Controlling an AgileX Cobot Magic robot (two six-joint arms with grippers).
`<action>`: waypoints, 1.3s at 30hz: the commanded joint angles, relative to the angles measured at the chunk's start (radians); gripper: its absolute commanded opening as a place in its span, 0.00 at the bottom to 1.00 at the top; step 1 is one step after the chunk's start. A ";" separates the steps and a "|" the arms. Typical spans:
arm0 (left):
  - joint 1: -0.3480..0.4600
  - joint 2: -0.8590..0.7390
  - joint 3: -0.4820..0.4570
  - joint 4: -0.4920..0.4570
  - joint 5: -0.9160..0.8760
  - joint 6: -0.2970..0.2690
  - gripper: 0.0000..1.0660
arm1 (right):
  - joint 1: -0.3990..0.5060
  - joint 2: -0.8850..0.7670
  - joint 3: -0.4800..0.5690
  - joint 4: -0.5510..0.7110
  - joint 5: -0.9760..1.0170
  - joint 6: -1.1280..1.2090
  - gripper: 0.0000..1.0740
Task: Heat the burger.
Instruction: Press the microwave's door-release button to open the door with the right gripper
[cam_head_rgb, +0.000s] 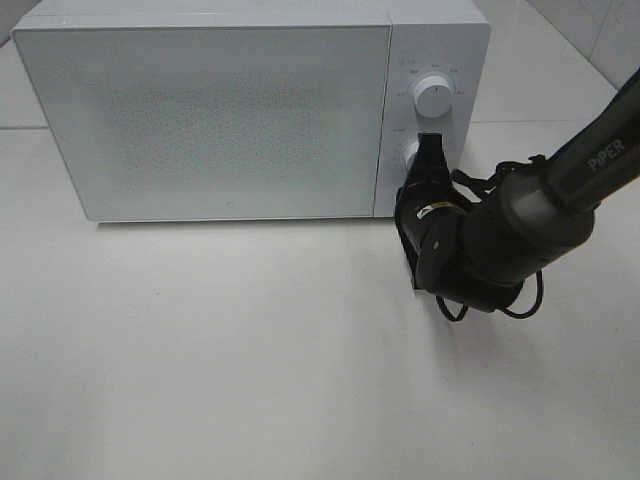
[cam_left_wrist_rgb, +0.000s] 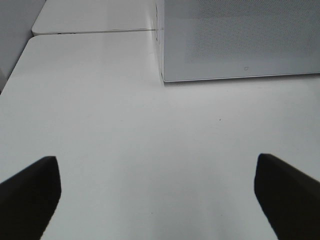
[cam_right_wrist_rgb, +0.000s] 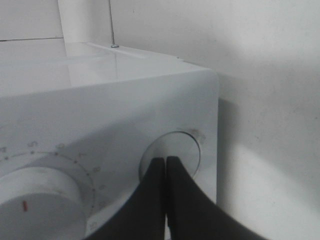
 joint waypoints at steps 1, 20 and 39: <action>0.004 -0.021 0.002 -0.006 -0.007 -0.005 0.92 | -0.004 0.000 -0.023 -0.003 -0.017 -0.031 0.00; 0.004 -0.021 0.002 -0.006 -0.007 -0.005 0.92 | -0.004 0.035 -0.090 0.029 -0.148 -0.065 0.00; 0.004 -0.021 0.002 -0.006 -0.007 -0.005 0.92 | -0.062 0.061 -0.167 -0.007 -0.172 -0.095 0.00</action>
